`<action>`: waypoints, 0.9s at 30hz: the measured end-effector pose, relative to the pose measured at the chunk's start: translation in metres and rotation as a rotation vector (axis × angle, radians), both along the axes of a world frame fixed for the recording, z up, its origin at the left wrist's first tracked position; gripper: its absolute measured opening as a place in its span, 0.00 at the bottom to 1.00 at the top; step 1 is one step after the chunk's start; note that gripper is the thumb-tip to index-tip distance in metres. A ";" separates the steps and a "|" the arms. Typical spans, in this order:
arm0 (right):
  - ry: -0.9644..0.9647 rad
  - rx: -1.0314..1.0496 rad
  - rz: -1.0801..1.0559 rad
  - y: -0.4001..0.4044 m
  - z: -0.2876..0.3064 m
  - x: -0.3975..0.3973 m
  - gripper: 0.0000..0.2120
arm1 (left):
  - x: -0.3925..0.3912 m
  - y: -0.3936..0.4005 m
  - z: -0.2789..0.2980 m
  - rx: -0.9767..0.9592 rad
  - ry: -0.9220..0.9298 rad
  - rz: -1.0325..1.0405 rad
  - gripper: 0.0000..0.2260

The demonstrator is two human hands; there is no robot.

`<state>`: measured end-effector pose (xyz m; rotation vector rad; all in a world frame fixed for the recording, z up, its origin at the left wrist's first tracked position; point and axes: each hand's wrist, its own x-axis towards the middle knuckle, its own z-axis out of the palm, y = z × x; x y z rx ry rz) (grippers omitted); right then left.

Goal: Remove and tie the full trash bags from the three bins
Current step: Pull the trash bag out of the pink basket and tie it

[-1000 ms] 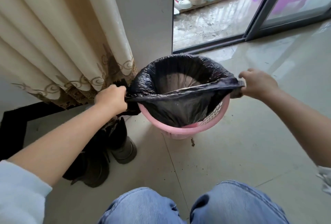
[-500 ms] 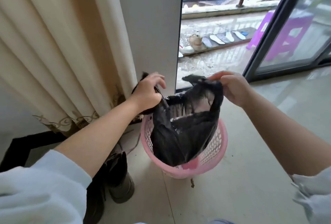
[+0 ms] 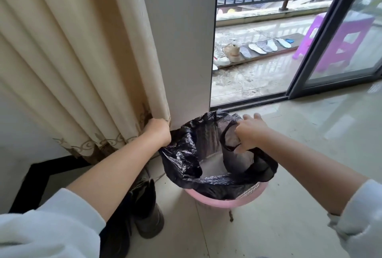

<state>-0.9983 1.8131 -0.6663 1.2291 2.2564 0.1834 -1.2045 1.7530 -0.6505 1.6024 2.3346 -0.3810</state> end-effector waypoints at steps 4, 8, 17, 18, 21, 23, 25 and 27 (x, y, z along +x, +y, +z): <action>-0.072 0.025 0.118 -0.006 -0.010 -0.003 0.17 | -0.020 -0.002 -0.003 -0.110 0.142 0.027 0.17; 0.384 -0.070 -0.154 0.004 0.009 -0.003 0.13 | -0.025 0.008 0.006 0.124 -0.209 0.168 0.11; 2.041 -0.350 -0.526 0.034 0.137 -0.009 0.11 | 0.051 0.033 0.088 0.953 -1.404 0.179 0.13; 2.153 -0.400 -0.485 0.033 0.152 -0.008 0.12 | 0.057 0.035 0.102 0.944 -1.528 0.146 0.13; 2.304 -0.289 -0.433 0.033 0.202 0.000 0.14 | 0.072 0.045 0.140 0.845 -1.607 -0.056 0.13; 2.345 -0.105 -0.457 0.036 0.237 0.011 0.14 | 0.086 0.055 0.167 0.807 -1.587 -0.101 0.14; 2.342 0.092 -0.482 0.039 0.270 0.032 0.15 | 0.105 0.065 0.193 0.776 -1.642 -0.093 0.13; 2.325 0.274 -0.474 0.036 0.297 0.056 0.15 | 0.127 0.075 0.219 0.740 -1.700 -0.107 0.13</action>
